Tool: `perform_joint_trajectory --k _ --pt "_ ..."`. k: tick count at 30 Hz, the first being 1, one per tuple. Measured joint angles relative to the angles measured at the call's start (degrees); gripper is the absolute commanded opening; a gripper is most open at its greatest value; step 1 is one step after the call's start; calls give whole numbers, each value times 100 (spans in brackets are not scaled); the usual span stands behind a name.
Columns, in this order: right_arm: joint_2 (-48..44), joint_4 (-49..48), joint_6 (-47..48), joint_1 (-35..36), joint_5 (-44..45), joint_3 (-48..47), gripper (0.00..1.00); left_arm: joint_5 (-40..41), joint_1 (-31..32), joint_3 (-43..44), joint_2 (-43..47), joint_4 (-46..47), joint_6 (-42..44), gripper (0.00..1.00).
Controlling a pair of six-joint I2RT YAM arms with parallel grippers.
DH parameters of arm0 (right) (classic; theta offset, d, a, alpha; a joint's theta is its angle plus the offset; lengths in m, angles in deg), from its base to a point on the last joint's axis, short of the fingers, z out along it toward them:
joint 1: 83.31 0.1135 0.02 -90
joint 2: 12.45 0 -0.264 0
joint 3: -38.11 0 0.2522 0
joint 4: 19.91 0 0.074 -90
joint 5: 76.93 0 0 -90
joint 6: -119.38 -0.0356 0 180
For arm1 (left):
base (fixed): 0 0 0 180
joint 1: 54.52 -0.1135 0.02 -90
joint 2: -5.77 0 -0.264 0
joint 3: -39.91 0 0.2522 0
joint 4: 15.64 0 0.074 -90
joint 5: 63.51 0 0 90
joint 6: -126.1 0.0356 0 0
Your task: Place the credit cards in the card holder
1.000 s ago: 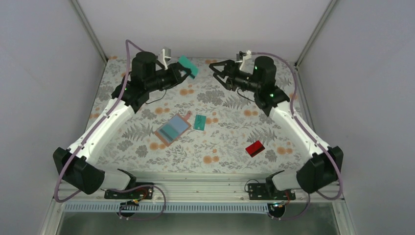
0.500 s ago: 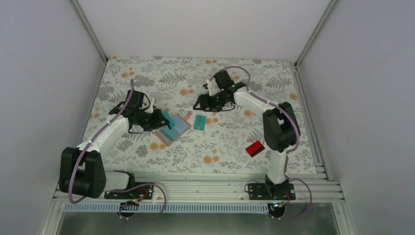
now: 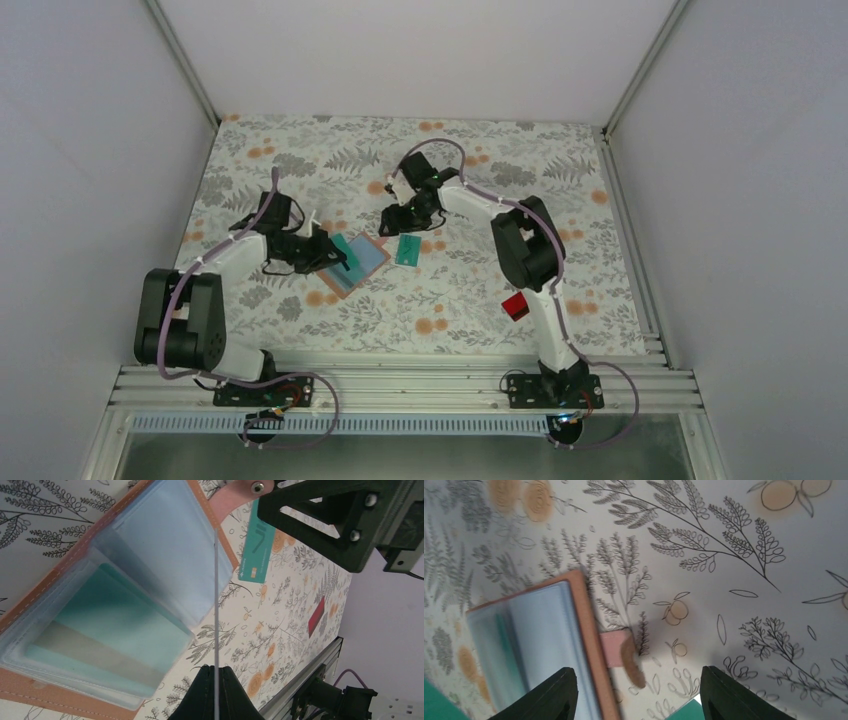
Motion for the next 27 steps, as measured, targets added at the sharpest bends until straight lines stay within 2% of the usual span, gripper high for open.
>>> perform_joint_trajectory --k 6,10,12,19,27 --pt "326 35 87 37 -35 -267 39 -160 -76 -146 -142 186 2 2" --pt "433 2 153 72 -46 -348 12 -243 -116 -291 -271 426 -46 2" --pt "481 2 131 83 -46 -350 5 -286 -122 -376 -352 535 -92 2" --pt "496 -35 118 85 -44 -273 4 -409 -146 -713 -518 1115 -407 2" --pt "184 -271 -262 83 -267 345 4 -463 -149 -879 -791 1749 -922 2"
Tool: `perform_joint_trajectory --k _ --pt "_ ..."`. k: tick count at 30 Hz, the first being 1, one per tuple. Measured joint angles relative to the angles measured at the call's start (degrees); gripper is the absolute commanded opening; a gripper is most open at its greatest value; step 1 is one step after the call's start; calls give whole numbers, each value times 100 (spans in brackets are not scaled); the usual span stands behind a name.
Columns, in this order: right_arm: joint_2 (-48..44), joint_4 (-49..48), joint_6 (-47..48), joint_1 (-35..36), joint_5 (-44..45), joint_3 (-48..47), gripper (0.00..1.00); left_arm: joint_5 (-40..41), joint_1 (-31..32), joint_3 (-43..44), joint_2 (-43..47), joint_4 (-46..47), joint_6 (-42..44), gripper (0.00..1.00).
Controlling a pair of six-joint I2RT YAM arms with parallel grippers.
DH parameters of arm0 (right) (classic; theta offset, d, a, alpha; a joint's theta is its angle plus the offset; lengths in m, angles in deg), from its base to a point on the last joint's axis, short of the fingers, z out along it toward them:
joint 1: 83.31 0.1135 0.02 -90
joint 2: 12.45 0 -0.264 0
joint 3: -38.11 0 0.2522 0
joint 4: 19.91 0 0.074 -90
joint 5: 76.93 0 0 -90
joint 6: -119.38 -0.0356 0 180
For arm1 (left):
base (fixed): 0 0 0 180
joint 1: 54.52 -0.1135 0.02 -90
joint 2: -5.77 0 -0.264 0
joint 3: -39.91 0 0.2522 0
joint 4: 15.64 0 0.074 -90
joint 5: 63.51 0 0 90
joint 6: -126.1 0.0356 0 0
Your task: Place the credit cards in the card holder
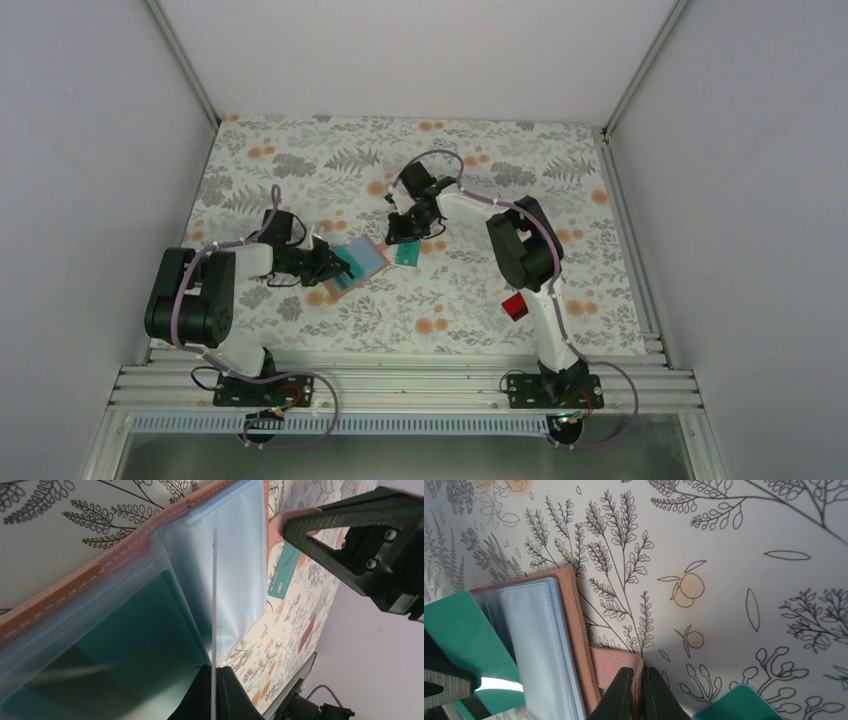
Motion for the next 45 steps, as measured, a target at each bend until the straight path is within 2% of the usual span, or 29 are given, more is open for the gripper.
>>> perform_joint_trajectory --k 8,20,36,45 --pt "-57 -122 -90 -9 -131 146 4 -63 0 -81 -66 372 -367 2" --pt "-57 -103 -87 -9 -232 177 4 164 -4 -289 273 297 -588 2" --pt "-57 -98 24 -9 -273 188 4 249 -4 -734 317 817 -1228 2" --pt "-59 -98 127 -9 -319 208 4 789 -4 -715 627 815 -1353 2"
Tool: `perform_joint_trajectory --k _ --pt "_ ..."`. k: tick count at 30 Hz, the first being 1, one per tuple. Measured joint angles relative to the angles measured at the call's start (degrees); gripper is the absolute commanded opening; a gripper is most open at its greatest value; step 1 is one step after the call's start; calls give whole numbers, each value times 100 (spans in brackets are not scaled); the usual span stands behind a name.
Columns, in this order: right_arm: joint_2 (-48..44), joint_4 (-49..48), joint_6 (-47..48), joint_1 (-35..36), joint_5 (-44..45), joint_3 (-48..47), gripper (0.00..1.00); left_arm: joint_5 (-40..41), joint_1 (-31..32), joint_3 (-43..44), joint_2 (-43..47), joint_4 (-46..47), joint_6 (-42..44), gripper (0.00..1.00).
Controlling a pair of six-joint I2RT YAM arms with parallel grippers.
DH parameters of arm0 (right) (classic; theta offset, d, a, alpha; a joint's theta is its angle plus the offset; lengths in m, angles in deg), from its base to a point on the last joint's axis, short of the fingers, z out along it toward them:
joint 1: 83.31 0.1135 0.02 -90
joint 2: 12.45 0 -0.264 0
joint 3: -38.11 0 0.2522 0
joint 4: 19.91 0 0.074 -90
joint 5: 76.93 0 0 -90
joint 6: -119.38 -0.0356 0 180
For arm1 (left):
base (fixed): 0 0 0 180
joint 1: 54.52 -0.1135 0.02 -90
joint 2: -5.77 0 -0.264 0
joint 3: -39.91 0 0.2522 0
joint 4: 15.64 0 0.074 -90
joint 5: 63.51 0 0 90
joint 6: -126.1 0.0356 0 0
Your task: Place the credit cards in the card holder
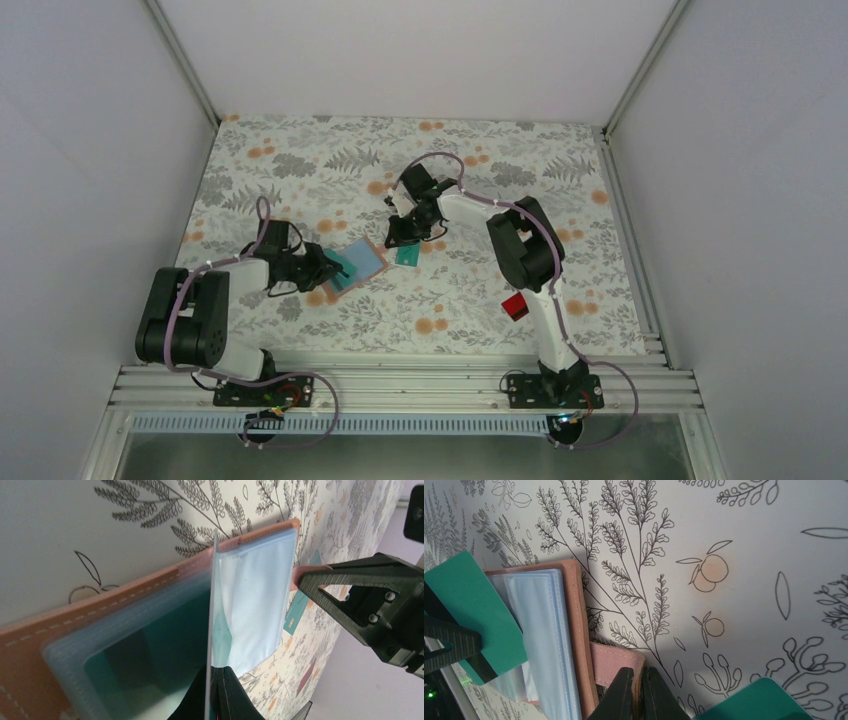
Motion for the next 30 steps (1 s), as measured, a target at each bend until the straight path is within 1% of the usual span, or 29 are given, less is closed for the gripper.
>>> perform_joint_trajectory --k 17,24,30 --pt "0 35 42 0 -55 0 4 643 2 221 37 52 160 2" --pt "0 57 42 0 -68 0 4 1071 57 551 129 -474 516 2" --pt "0 74 37 0 -87 0 4 1344 280 855 87 -778 817 2"
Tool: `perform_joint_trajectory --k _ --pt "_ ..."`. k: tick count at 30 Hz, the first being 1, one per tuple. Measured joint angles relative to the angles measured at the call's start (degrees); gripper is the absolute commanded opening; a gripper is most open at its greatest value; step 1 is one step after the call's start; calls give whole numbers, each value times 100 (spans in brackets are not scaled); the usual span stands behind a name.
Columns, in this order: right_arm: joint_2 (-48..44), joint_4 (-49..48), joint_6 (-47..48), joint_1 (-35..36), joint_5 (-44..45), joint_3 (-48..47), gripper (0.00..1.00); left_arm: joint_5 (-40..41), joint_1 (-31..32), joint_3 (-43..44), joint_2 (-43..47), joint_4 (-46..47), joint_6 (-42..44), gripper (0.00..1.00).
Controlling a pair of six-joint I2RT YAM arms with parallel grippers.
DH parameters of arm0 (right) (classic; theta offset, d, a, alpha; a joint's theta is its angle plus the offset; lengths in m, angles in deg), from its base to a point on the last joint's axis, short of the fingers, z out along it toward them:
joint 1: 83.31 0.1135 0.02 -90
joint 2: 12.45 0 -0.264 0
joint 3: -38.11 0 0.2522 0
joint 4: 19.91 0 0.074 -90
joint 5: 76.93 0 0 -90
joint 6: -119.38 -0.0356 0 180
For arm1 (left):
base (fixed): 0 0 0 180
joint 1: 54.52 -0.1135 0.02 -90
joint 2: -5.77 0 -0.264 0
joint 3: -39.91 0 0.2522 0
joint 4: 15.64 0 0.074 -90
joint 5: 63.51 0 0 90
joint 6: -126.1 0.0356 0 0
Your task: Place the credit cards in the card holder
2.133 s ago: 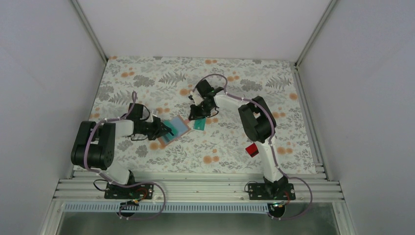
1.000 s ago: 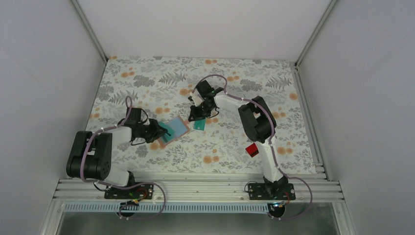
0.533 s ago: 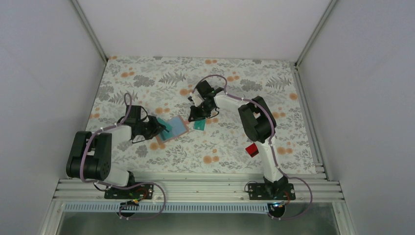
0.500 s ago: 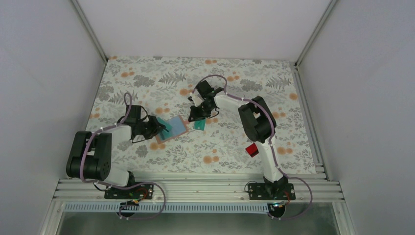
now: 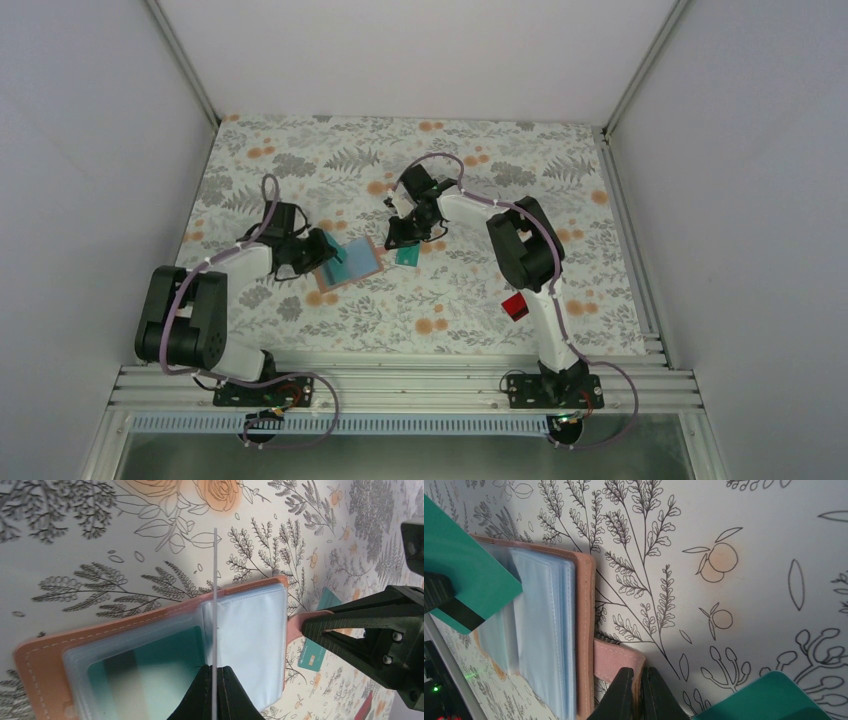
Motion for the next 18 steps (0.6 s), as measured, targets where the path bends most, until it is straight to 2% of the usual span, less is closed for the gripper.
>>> perform_joint_trajectory --k 7,18 --pt "0 44 -4 0 -20 0 4 15 184 94 -267 170 109 2" --pt "0 44 -37 0 -48 20 4 -380 188 -48 -278 485 111 2"
